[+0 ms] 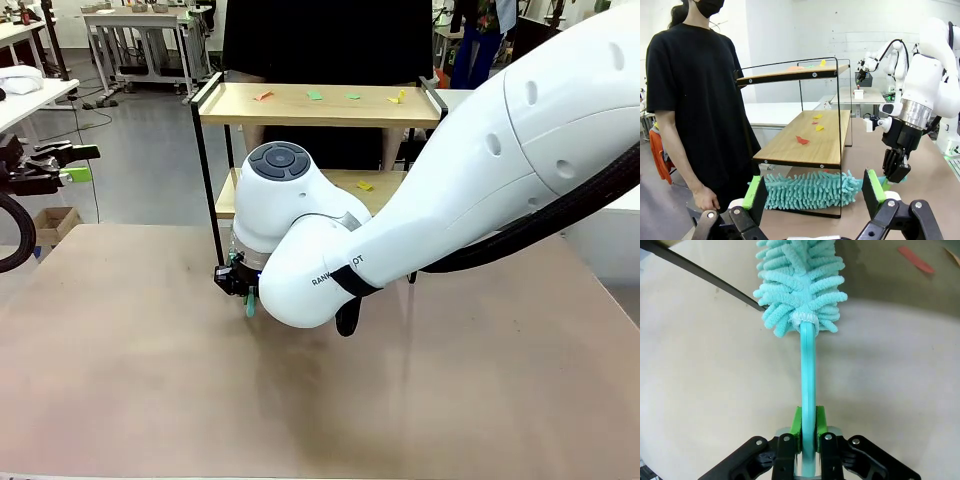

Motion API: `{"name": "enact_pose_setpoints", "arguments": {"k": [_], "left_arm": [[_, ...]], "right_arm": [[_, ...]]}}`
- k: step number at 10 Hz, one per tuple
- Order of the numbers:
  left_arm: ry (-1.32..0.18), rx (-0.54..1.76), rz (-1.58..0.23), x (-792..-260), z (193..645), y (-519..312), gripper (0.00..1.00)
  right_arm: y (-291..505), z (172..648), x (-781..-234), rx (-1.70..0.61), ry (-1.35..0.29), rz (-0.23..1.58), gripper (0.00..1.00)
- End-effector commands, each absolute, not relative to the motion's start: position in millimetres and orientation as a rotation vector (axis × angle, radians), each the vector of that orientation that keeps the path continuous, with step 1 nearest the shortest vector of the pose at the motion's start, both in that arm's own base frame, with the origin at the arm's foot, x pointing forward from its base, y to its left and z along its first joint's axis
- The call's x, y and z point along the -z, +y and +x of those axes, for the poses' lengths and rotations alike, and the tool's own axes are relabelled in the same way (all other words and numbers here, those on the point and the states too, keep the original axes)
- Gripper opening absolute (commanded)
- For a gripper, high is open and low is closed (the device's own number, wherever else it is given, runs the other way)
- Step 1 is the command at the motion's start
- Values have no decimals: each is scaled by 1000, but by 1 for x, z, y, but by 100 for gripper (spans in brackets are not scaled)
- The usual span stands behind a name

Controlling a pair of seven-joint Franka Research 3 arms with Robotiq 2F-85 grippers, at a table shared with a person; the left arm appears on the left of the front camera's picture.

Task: Clean the shelf.
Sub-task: Clean the specific section of the Shelf indicated by the human with the Duster.

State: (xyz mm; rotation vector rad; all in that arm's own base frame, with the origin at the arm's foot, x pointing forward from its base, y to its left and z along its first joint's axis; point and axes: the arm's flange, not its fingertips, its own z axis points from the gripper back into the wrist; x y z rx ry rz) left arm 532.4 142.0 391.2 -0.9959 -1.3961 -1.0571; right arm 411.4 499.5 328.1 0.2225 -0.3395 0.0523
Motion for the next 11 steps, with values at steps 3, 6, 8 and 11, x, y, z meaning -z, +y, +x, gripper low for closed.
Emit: {"name": "enact_pose_setpoints", "arguments": {"k": [3, 6, 8, 11], "left_arm": [[-1402, 1070, -990, -394, 531, 142, 100], [-1402, 1070, -990, -394, 531, 142, 100], [-1402, 1070, -990, -394, 531, 142, 100], [-1402, 1070, -990, -394, 531, 142, 100]], "right_arm": [[442, 402, -328, 36, -336, 241, 13], [405, 399, -335, 98, -343, 249, 13], [371, 397, -341, 149, -356, 219, 13], [325, 399, -343, 193, -333, 163, 13]]}}
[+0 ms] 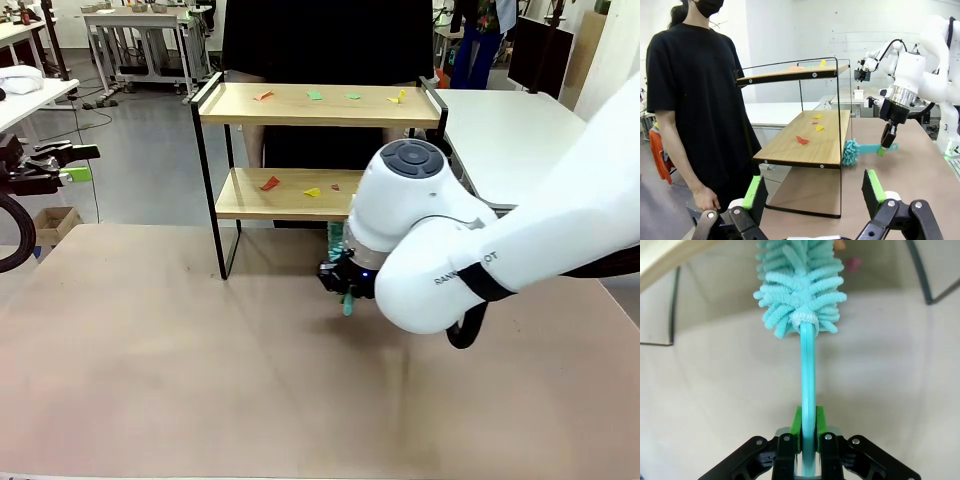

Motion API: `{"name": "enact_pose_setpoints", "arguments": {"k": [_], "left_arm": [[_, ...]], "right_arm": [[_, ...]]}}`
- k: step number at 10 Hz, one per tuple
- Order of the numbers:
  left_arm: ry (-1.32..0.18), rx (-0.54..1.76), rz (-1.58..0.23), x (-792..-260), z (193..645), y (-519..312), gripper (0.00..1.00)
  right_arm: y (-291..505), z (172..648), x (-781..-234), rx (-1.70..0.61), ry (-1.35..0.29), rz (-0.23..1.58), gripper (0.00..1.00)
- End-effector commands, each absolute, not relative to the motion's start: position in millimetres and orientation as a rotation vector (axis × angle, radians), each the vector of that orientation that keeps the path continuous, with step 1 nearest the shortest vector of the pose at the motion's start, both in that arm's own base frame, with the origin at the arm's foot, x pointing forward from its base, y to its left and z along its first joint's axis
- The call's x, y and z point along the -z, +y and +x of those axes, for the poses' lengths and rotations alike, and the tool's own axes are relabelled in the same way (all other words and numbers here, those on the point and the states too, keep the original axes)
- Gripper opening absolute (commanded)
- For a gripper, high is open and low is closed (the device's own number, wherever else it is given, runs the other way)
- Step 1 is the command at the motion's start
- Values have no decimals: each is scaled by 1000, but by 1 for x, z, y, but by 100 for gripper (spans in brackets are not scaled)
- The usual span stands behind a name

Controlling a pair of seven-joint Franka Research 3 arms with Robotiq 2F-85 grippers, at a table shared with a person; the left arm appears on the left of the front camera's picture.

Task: Clean the shelf.
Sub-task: Clean the specific section of the Shelf indicated by the human with the Duster.

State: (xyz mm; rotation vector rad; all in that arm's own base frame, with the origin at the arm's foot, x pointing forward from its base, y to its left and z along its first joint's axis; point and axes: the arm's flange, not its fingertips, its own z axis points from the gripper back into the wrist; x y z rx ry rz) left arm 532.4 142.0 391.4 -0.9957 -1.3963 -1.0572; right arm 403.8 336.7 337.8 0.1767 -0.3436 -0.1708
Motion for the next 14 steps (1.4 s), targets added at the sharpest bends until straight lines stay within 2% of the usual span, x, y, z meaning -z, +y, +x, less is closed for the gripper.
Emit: {"name": "enact_pose_setpoints", "arguments": {"k": [1, 5, 8, 9, 10, 12, 14], "left_arm": [[-1402, 1070, -990, -394, 531, 142, 100], [-1402, 1070, -990, -394, 531, 142, 100], [-1402, 1070, -990, -394, 531, 142, 100], [-1402, 1070, -990, -394, 531, 142, 100], [-1402, 1070, -990, -394, 531, 142, 100], [-1402, 1070, -990, -394, 531, 142, 100], [-1402, 1070, -990, -394, 531, 142, 100]], "right_arm": [[312, 397, -341, 206, -320, 133, 13], [266, 387, -352, 273, -285, -6, 13], [263, 376, -366, 319, -349, -63, 13], [277, 374, -369, 258, -393, -33, 13], [264, 384, -363, 274, -325, -25, 13], [273, 376, -369, 249, -344, -24, 13], [268, 371, -376, 188, -403, 96, 13]]}}
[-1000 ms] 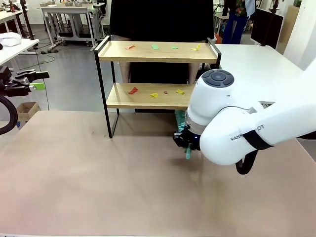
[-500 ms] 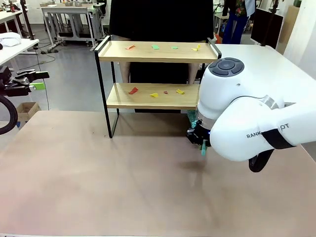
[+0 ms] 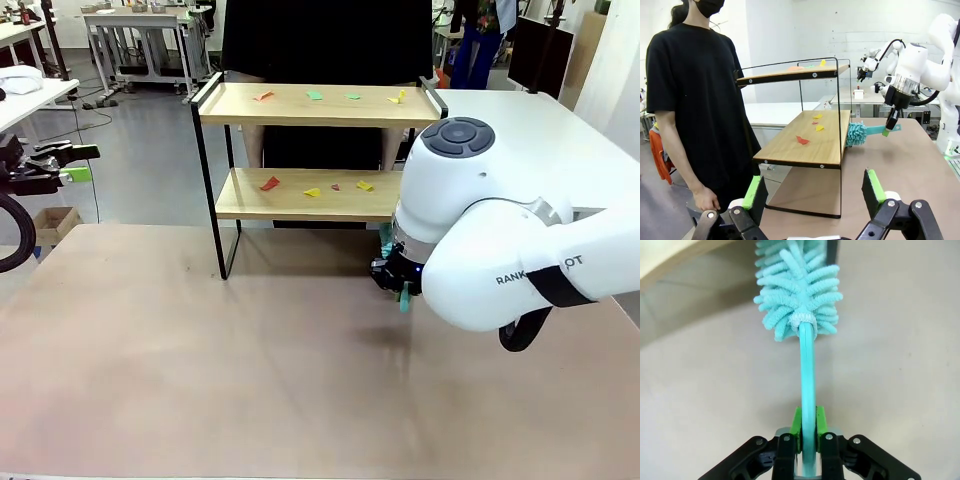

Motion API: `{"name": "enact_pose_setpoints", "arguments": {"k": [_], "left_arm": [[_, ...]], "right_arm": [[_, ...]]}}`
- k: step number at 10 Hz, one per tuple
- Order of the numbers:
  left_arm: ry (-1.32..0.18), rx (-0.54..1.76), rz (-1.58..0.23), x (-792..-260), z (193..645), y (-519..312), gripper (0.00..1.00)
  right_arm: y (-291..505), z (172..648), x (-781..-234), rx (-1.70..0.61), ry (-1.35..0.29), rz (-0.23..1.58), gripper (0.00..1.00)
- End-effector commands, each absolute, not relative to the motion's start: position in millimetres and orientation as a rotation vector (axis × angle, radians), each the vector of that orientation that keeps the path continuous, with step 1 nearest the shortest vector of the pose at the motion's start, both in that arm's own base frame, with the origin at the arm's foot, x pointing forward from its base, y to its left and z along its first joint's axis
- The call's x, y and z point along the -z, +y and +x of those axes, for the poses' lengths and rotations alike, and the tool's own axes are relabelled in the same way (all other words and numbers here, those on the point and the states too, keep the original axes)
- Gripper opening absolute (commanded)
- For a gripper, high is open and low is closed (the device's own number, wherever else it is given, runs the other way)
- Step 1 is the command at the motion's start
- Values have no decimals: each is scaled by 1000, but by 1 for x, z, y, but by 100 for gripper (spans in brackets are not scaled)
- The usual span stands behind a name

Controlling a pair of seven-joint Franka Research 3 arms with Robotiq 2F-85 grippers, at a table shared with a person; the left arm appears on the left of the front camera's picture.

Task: Clean the shelf.
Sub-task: Clean the specific section of the Shelf indicated by the human with the Duster.

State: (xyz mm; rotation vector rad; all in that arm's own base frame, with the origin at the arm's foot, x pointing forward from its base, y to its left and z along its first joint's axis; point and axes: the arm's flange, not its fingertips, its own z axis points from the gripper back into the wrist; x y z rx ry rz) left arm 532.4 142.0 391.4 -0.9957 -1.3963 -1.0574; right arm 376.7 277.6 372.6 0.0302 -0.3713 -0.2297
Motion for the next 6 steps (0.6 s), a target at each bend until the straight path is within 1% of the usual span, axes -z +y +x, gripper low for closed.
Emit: {"name": "enact_pose_setpoints", "arguments": {"k": [1, 2, 6], "left_arm": [[-1402, 1070, -990, -394, 531, 142, 100], [-1402, 1070, -990, -394, 531, 142, 100], [-1402, 1070, -990, -394, 531, 142, 100]], "right_arm": [[263, 366, -380, 137, -426, 144, 13], [260, 363, -382, 86, -405, 185, 13], [237, 351, -393, -8, -380, 224, 13]]}}
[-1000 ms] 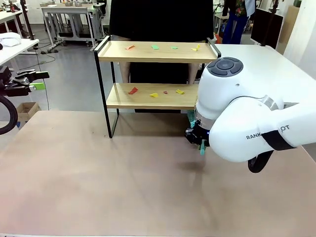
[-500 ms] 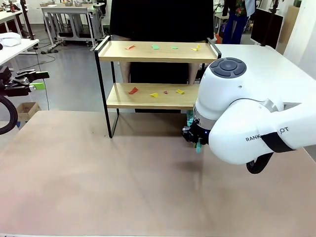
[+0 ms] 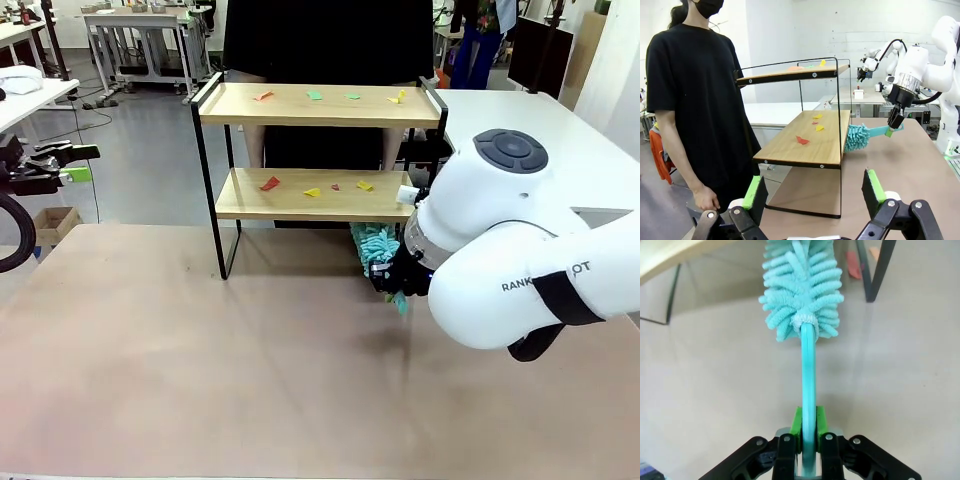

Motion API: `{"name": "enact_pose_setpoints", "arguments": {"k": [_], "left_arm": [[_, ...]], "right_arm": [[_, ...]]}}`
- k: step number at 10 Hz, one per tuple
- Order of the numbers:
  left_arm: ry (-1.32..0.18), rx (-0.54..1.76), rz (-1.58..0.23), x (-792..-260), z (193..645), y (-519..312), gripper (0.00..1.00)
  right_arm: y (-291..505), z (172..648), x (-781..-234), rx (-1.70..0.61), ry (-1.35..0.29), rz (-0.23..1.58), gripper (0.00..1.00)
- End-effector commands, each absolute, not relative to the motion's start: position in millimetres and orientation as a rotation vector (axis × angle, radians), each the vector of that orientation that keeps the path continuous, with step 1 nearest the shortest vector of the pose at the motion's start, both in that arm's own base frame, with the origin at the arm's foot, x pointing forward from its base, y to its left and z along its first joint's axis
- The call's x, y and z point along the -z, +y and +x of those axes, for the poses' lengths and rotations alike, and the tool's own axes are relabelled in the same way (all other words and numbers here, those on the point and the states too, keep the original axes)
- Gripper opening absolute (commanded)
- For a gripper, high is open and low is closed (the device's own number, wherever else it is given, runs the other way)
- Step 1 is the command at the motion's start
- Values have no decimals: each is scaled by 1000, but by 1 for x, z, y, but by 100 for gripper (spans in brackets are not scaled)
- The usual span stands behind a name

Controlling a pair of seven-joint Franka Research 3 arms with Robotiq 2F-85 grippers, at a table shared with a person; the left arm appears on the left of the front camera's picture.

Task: Clean the shelf.
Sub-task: Clean the specific section of the Shelf indicated by the human with the Duster.

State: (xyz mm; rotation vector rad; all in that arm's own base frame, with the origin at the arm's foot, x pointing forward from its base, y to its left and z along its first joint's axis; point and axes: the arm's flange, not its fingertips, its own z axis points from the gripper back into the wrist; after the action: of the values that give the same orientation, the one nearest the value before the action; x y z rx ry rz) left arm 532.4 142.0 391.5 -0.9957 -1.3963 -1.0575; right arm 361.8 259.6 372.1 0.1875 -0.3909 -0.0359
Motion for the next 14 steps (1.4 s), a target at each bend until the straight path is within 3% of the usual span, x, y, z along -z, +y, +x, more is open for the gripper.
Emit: {"name": "enact_pose_setpoints", "arguments": {"k": [1, 4, 10, 14], "left_arm": [[-1402, 1070, -990, -394, 531, 142, 100], [-1402, 1070, -990, -394, 531, 142, 100], [-1402, 1070, -990, -394, 531, 142, 100], [-1402, 1070, -990, -394, 531, 142, 100]], "right_arm": [[234, 348, -396, -27, -381, 236, 13], [218, 336, -412, -22, -384, 179, 13], [164, 321, -432, -412, -235, 370, 13], [112, 281, -455, -581, -150, 391, 13]]}}
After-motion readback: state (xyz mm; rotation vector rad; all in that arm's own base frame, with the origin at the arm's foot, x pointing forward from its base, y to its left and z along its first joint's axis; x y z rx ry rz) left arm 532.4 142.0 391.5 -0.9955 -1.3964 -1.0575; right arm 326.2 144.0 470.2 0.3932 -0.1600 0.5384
